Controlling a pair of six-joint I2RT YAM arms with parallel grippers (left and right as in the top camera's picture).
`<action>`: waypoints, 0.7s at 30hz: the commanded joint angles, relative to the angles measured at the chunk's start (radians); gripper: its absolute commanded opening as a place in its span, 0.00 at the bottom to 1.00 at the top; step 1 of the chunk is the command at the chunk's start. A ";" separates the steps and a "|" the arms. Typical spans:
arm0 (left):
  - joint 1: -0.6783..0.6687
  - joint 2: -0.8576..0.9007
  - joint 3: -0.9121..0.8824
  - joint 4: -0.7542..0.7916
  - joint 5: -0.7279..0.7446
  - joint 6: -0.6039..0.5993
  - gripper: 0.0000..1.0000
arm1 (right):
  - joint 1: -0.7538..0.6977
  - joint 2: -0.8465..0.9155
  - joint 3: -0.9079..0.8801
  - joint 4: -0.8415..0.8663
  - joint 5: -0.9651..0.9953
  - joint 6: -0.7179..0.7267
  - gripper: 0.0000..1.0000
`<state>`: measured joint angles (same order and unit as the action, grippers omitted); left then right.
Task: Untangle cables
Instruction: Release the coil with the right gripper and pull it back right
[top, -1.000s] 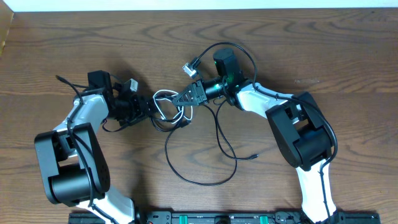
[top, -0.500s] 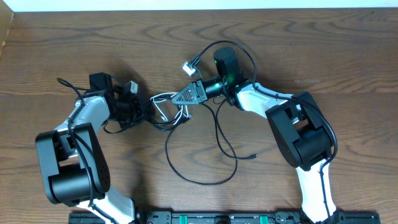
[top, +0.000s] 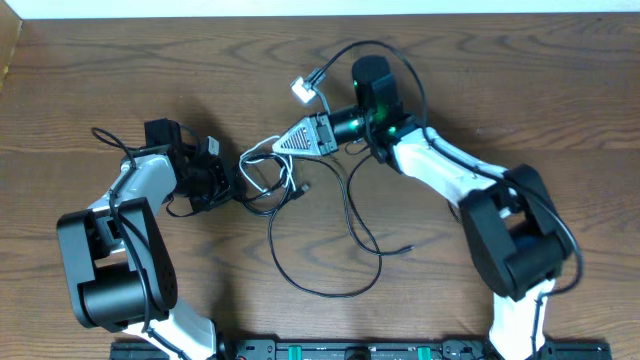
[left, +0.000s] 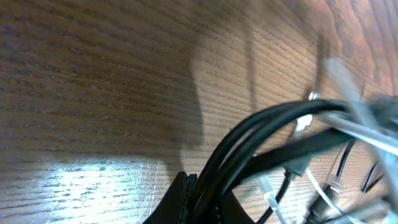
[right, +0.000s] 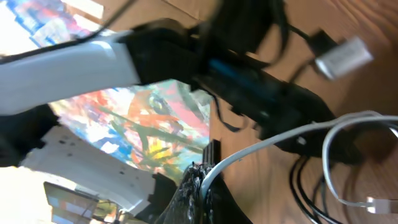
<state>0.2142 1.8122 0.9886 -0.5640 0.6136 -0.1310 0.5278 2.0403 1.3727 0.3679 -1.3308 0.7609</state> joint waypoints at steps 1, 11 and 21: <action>0.005 0.013 -0.010 -0.003 -0.057 -0.010 0.08 | -0.010 -0.116 0.005 0.002 -0.011 0.007 0.01; 0.005 0.013 -0.010 -0.004 -0.056 -0.010 0.08 | -0.043 -0.324 0.005 -0.031 0.027 0.032 0.01; 0.005 0.013 -0.010 -0.006 -0.056 -0.010 0.08 | -0.132 -0.535 0.005 -0.112 0.031 0.034 0.01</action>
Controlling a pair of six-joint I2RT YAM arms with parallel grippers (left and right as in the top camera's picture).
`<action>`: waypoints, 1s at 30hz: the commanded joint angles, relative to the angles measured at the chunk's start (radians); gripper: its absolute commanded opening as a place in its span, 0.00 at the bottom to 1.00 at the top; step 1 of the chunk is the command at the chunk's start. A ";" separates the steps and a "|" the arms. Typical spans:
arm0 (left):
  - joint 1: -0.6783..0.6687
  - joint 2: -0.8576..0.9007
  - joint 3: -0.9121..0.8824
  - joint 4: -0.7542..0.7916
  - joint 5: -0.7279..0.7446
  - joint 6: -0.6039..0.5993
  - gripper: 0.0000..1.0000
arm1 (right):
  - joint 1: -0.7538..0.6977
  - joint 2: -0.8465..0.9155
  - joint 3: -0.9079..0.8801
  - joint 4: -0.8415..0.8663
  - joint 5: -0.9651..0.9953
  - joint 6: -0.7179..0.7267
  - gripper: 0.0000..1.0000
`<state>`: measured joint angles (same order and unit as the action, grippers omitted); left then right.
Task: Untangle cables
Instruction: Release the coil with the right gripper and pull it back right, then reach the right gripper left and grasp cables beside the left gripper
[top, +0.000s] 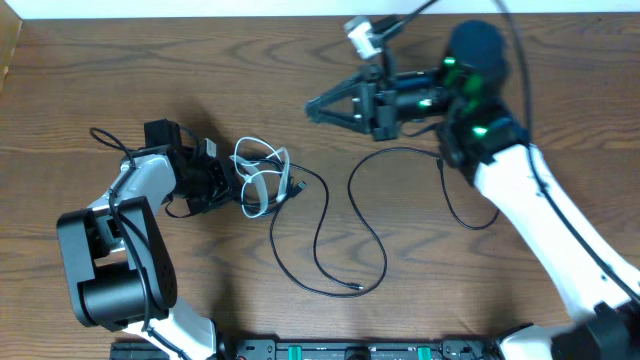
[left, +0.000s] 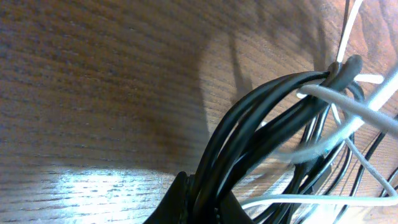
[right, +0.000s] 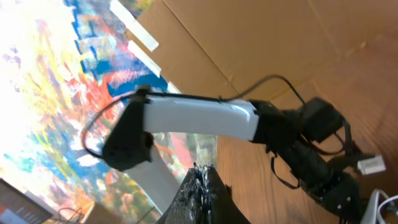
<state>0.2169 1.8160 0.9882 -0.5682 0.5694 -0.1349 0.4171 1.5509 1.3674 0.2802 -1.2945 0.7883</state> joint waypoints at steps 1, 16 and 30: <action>0.002 0.010 -0.009 -0.002 -0.012 -0.006 0.08 | -0.025 -0.060 0.010 -0.042 -0.001 -0.001 0.01; 0.002 0.010 -0.009 -0.002 -0.002 -0.006 0.08 | 0.042 0.032 0.010 -0.746 0.431 -0.461 0.73; 0.002 0.010 -0.009 -0.003 -0.002 -0.006 0.08 | 0.214 0.373 0.010 -0.555 0.465 -0.454 0.97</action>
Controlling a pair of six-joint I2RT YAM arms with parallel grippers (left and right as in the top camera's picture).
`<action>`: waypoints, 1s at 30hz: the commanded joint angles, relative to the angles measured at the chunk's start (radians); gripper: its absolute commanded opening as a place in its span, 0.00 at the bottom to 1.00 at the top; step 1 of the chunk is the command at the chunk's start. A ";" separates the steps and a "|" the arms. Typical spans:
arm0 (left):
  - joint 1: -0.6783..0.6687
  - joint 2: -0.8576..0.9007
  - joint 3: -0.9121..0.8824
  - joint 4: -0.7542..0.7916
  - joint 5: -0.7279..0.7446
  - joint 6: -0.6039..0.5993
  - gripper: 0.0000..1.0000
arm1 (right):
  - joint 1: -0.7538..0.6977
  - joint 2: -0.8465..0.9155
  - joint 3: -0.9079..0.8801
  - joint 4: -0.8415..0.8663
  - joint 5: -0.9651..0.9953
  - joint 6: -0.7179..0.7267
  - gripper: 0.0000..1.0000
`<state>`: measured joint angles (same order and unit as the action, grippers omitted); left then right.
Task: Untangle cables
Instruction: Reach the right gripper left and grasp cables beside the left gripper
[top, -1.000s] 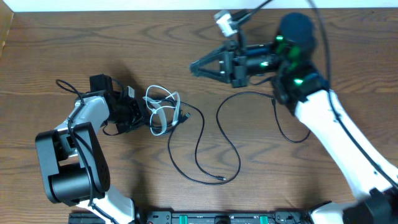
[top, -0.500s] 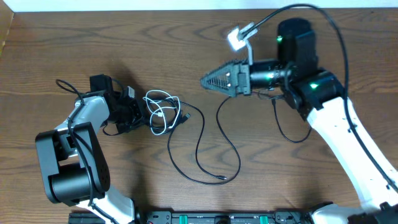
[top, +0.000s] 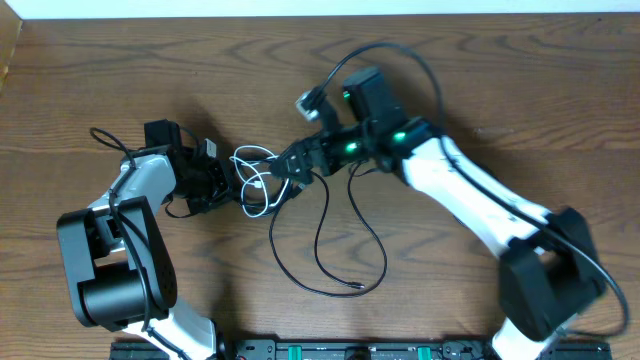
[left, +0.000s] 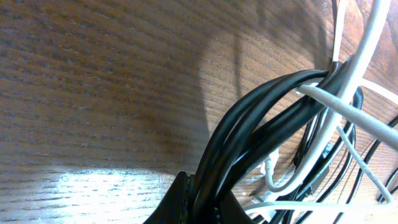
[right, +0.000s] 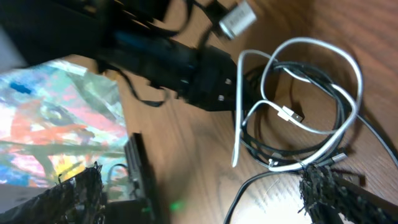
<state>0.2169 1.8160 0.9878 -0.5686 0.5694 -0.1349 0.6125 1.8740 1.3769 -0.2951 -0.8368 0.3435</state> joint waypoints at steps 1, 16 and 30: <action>0.002 0.010 -0.009 -0.003 -0.002 -0.006 0.08 | 0.024 0.073 0.000 0.039 0.006 0.003 0.96; 0.002 0.010 -0.009 -0.002 0.025 -0.005 0.08 | 0.083 0.366 0.000 0.511 -0.206 0.248 0.79; 0.002 0.010 -0.009 -0.001 0.025 -0.005 0.08 | 0.106 0.429 0.000 1.041 -0.546 0.446 0.40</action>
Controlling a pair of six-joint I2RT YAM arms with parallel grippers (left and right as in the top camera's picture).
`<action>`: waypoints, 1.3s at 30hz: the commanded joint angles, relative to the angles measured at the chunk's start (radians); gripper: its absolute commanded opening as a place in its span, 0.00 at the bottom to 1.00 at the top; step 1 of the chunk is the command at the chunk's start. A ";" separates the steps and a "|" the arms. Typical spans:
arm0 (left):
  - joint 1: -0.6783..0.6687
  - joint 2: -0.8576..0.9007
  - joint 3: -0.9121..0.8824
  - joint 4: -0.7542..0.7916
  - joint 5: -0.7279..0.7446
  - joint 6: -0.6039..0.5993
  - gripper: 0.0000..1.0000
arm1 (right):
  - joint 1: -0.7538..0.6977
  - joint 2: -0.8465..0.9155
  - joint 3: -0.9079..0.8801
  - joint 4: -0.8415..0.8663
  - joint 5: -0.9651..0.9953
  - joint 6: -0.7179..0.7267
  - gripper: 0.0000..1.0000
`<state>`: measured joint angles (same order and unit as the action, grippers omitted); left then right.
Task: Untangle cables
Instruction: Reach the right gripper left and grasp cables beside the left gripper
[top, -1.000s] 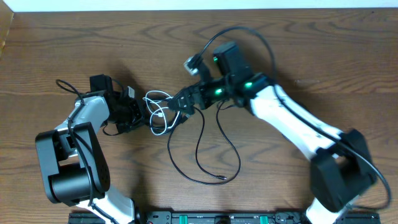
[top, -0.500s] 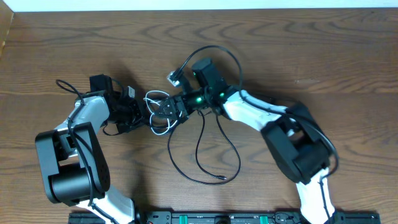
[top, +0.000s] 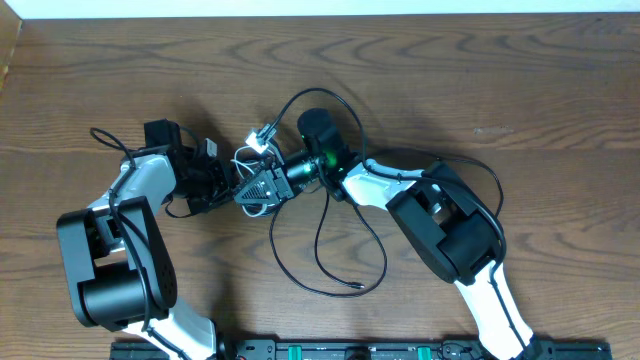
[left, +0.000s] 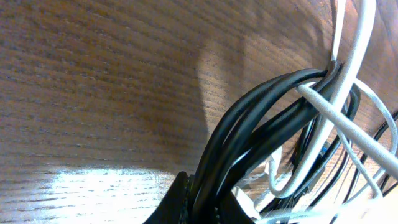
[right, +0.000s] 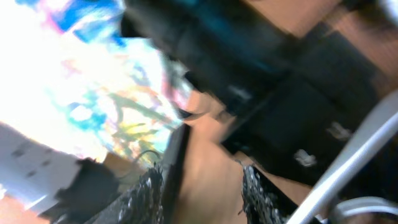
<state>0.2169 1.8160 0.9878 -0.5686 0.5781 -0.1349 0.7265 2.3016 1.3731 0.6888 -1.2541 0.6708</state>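
Observation:
A tangle of white cable (top: 262, 170) and black cables (top: 240, 192) lies left of the table's middle. My left gripper (top: 222, 182) is shut on the black cable bundle (left: 261, 124), which runs up out of its fingertips (left: 180, 196) in the left wrist view; white cable loops (left: 348, 74) cross that bundle. My right gripper (top: 248, 190) reaches in low from the right and is right at the tangle, open. Its fingers (right: 149, 193) stand apart in a blurred right wrist view, with a white strand (right: 354, 155) beside them.
A long thin black cable (top: 325, 235) loops out from the tangle toward the front, its free end (top: 358, 287) lying on the wood. The right arm (top: 440, 215) stretches across the middle of the table. The table's back edge (top: 320, 14) runs along the top.
My right gripper, open a little right of the tangle before, has moved left and down and is now at the tangle, still open. The left gripper keeps its hold on the black bundle.
First my right gripper was shut on a white cable beside the tangle. Then it was raised far to the back right, still shut, and the black loop lay further right. Later it was back near the tangle, open; now it is at it. The left gripper held throughout.

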 joint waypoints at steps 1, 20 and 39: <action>0.002 0.010 -0.009 -0.001 0.016 -0.005 0.08 | -0.011 0.002 0.004 0.093 -0.137 0.167 0.38; 0.002 0.010 -0.009 -0.002 0.016 -0.005 0.08 | 0.026 0.002 0.004 0.265 -0.088 0.280 0.12; 0.002 0.010 -0.009 -0.002 0.016 -0.005 0.08 | 0.068 0.003 0.004 0.153 0.083 0.070 0.40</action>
<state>0.2169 1.8160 0.9878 -0.5690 0.5957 -0.1349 0.7925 2.3013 1.3727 0.8448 -1.2118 0.8101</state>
